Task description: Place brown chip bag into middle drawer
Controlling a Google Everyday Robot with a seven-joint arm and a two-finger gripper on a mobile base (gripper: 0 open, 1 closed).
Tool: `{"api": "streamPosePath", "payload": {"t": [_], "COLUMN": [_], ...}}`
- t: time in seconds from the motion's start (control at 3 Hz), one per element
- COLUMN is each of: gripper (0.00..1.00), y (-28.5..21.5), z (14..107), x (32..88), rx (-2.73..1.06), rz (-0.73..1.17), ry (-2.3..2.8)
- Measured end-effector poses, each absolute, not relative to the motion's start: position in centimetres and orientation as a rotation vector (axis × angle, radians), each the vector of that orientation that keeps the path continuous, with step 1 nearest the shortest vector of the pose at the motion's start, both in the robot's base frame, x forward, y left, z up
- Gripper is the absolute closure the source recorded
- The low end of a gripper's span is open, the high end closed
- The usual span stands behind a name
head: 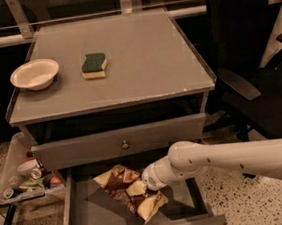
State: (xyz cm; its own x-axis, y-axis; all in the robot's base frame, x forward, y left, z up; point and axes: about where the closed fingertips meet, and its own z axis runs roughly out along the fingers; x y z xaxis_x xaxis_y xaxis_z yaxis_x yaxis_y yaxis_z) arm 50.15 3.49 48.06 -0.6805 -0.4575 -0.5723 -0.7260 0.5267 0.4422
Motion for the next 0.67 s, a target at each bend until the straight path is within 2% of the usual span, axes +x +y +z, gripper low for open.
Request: {"api": "streamPosePath", "payload": {"t": [0.67], "gripper": [0.35], "y": [3.49], "z": [48.06], "x": [50.15], "rx": [-0.973], "rz": [0.953], "ry": [2.383]}}
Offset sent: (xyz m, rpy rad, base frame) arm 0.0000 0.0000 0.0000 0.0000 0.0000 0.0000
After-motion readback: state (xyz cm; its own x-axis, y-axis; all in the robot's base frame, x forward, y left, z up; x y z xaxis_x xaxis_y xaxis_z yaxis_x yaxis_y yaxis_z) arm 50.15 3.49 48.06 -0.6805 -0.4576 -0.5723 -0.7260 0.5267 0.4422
